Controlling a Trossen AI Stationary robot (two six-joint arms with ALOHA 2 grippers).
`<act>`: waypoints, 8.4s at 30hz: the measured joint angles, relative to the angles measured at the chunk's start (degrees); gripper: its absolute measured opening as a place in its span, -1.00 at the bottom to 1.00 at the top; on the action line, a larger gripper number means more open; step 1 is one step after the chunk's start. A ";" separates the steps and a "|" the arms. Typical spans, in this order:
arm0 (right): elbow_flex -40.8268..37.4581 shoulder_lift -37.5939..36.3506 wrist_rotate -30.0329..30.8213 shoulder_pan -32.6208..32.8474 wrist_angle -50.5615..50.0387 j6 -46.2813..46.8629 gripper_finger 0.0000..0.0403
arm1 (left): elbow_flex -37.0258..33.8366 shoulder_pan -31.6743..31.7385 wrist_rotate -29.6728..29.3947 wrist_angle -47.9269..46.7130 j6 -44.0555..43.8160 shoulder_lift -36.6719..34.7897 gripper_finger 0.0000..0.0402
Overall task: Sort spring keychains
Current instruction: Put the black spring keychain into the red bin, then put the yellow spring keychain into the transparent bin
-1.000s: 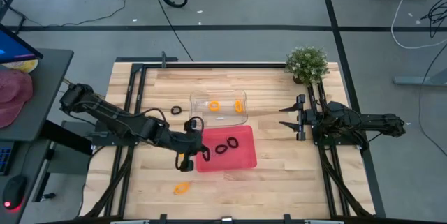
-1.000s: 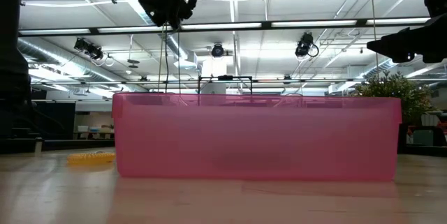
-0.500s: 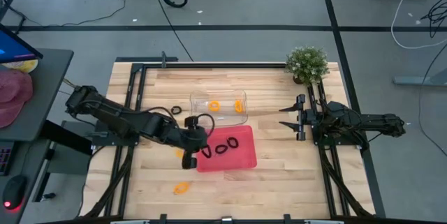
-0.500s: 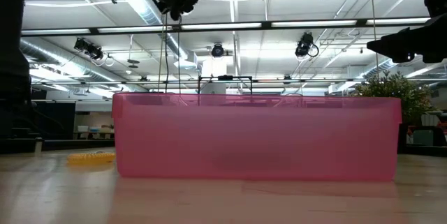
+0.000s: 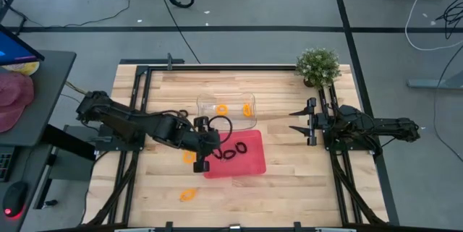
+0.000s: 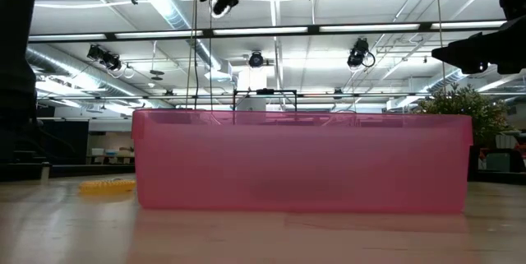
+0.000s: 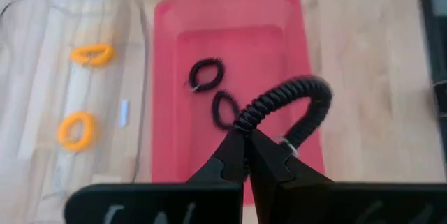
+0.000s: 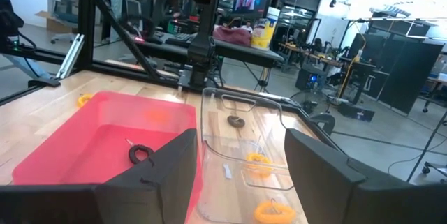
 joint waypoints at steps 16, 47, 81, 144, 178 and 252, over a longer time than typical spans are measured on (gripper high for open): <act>-0.01 0.01 -0.01 0.01 0.19 0.00 0.10 | 0.73 2.62 1.76 0.62 1.02 3.66 -0.98; -0.01 0.14 -0.03 0.00 0.01 0.00 0.10 | 0.70 3.37 -1.64 1.13 1.36 4.76 -0.98; -0.01 0.14 -0.03 0.01 0.01 0.00 0.10 | 0.66 3.37 -2.96 3.97 0.89 4.72 0.01; -0.01 0.12 -0.01 -0.01 0.01 0.00 0.10 | 0.62 -1.17 -6.17 -12.55 -7.06 4.10 0.12; -0.01 0.12 -0.02 0.01 -0.03 0.00 0.10 | 0.64 -9.48 -5.32 -27.78 -21.25 2.64 0.12; -0.01 0.14 -0.01 0.00 -0.01 0.00 0.10 | 0.64 -21.46 1.48 -29.01 -33.93 11.93 -0.02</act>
